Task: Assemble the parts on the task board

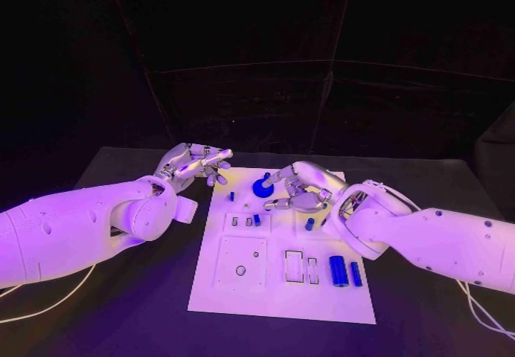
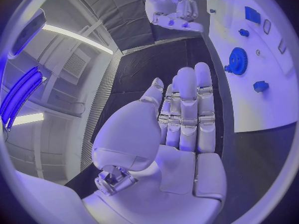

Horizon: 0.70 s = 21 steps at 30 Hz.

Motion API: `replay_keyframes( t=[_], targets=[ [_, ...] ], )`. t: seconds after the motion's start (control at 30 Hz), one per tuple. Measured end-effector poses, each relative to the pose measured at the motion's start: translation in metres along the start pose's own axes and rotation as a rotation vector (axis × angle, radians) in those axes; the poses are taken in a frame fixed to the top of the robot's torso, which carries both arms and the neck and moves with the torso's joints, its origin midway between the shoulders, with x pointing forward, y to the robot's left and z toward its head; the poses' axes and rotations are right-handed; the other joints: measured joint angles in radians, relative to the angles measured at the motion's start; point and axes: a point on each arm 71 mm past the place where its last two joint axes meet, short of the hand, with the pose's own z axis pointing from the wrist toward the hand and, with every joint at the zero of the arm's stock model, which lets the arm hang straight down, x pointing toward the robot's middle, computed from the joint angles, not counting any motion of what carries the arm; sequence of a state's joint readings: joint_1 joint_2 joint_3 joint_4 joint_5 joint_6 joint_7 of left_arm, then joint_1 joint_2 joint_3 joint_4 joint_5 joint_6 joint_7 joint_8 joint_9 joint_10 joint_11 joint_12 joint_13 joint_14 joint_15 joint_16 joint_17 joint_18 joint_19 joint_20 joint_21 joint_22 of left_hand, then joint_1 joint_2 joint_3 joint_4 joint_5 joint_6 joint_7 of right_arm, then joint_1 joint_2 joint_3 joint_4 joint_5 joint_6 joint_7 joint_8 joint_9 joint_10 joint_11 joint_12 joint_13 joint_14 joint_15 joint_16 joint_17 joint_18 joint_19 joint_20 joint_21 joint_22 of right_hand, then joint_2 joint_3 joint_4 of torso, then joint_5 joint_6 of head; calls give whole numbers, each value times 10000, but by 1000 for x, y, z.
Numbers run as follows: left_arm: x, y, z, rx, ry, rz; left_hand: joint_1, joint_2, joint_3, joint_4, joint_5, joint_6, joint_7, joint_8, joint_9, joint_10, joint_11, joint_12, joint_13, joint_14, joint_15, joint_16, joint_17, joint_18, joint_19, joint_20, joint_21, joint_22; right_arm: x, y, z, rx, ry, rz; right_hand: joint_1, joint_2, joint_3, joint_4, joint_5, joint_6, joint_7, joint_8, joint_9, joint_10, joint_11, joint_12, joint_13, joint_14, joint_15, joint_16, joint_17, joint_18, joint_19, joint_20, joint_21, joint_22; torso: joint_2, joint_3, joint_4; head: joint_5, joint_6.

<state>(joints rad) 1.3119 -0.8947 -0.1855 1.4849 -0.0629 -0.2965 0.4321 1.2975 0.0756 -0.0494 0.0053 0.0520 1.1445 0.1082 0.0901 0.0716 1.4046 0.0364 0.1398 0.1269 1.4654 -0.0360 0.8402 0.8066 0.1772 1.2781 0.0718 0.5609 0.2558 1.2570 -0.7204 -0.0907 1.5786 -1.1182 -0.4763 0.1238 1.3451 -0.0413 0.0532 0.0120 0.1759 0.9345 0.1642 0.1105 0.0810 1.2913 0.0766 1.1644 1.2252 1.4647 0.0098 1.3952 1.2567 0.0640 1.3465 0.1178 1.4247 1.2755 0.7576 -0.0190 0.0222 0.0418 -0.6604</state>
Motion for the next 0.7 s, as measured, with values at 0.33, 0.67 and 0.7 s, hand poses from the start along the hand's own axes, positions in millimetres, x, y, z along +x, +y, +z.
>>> replay_keyframes(
  t=[0.33,0.67,0.7],
  targets=[
    [10,6,5,-2038,1219,1884,-859,-41,-439,562,0,-31,-126,603,498,318,-350,2615,2612,-5,-185,5638,4907,-166,328,-261,3060,2897,-82,-22,-6,652,-1017,1605,132,129,124,-179,224,561,-128,222,-20,-2216,-157,-4874,-4363,-70,-148,-589,16,841,-2934,-153,-3432,-4333,-197,19,22,20,-108],
    [32,-4,20,-3941,2662,5154,-1474,7,-1472,1820,0,-629,-359,2304,1866,-645,-424,8697,8547,-21,-306,7276,5014,-766,1251,-318,7152,8130,-119,-48,-15,1518,-1773,3044,185,76,688,-263,224,889,-122,198,-87,-1896,-102,-6441,-5919,28,-77,1334,515,997,-3565,-17,-5089,-5907,-420,74,22,85,-247],
    [34,-4,21,-4075,2762,5476,-1498,-14,-1543,1911,0,-635,-373,2412,1945,-627,-441,8803,8649,-19,-303,7276,5014,-768,1251,-318,7257,8279,-120,-49,-15,1538,-1788,3094,185,76,762,-254,224,908,-103,162,-91,-1824,-99,-6659,-6138,42,-63,1405,515,997,-3565,-17,-5236,-6027,-443,81,18,93,-265]
  ],
)
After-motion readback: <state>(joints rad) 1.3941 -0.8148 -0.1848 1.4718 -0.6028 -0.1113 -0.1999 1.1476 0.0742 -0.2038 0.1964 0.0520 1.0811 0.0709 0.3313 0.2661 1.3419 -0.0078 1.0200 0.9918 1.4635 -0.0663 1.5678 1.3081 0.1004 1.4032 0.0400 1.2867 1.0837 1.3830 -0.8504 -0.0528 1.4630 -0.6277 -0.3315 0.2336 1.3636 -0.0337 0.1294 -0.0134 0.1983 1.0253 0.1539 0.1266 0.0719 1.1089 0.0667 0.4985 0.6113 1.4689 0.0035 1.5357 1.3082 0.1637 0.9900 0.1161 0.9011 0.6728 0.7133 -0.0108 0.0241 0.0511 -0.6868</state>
